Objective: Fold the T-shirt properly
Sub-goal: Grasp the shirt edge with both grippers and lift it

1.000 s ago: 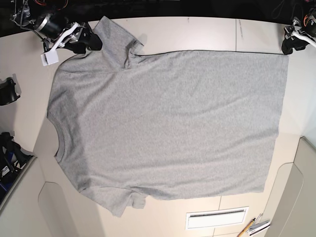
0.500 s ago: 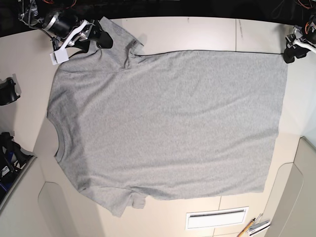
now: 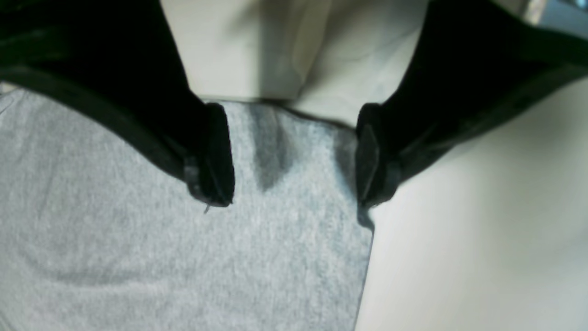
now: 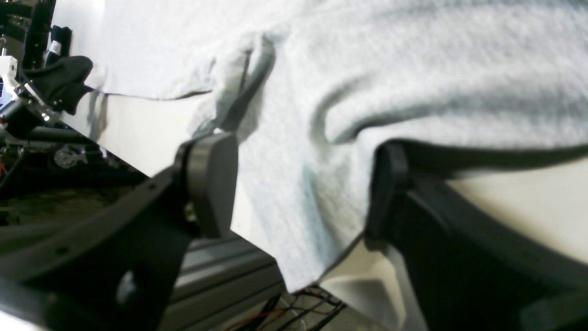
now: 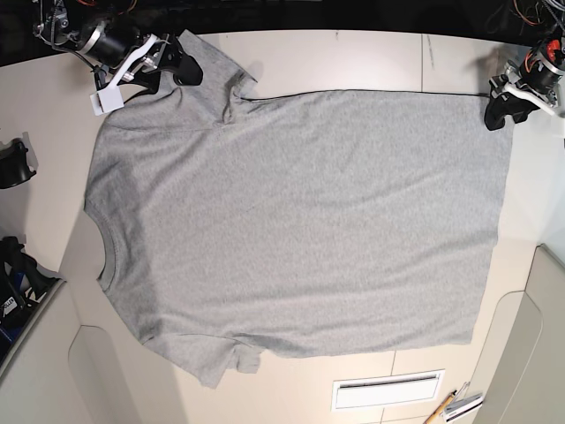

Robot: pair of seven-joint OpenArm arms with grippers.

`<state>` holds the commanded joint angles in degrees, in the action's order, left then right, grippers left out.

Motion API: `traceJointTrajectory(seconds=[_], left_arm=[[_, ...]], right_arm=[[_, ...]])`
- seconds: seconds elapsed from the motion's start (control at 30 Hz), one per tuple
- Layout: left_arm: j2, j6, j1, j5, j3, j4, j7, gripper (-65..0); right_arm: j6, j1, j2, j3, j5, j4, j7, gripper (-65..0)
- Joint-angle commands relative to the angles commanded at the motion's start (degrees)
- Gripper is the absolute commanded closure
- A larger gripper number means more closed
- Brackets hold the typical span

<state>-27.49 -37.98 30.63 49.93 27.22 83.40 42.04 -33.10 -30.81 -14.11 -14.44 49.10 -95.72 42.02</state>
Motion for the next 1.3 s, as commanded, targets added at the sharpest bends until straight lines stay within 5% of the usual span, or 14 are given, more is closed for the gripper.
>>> traceJointTrajectory(seconds=[0.1,0.2,0.4,0.77,1.0,1.3], left_arm=[[0.0,-0.92,0.02,0.0,0.0,0.0,0.0,-39.4],[0.0,-0.9,0.0,0.02,0.0,0.0,0.68,-20.0],[0.0,-0.9,-0.02,0.15,0.0,0.0,0.83,0.0],[-0.15,-2.02,-0.24,0.66,4.09,1.75,2.51,0.0],[-0.17,-2.02,0.81,7.21,9.73,4.76,10.58,0.0],[-0.15,-2.02,4.94,8.66,12.13,9.33,10.93,0.0]], right_arm=[[-0.35,0.72,0.0,0.0,-0.04,0.0,-0.61,-40.0],[-0.35,0.98,0.02,0.0,0.02,0.0,-0.66,-39.0],[-0.35,0.94,0.02,0.0,0.04,0.0,-0.66,0.0],[-1.46,0.57,0.0,-1.09,4.79,-0.35,3.17,0.0],[-1.99,-3.06,-0.02,-5.09,9.18,-3.98,6.05,0.0],[-2.08,-10.03,-0.22,-8.28,10.56,-11.74,7.54,0.0]])
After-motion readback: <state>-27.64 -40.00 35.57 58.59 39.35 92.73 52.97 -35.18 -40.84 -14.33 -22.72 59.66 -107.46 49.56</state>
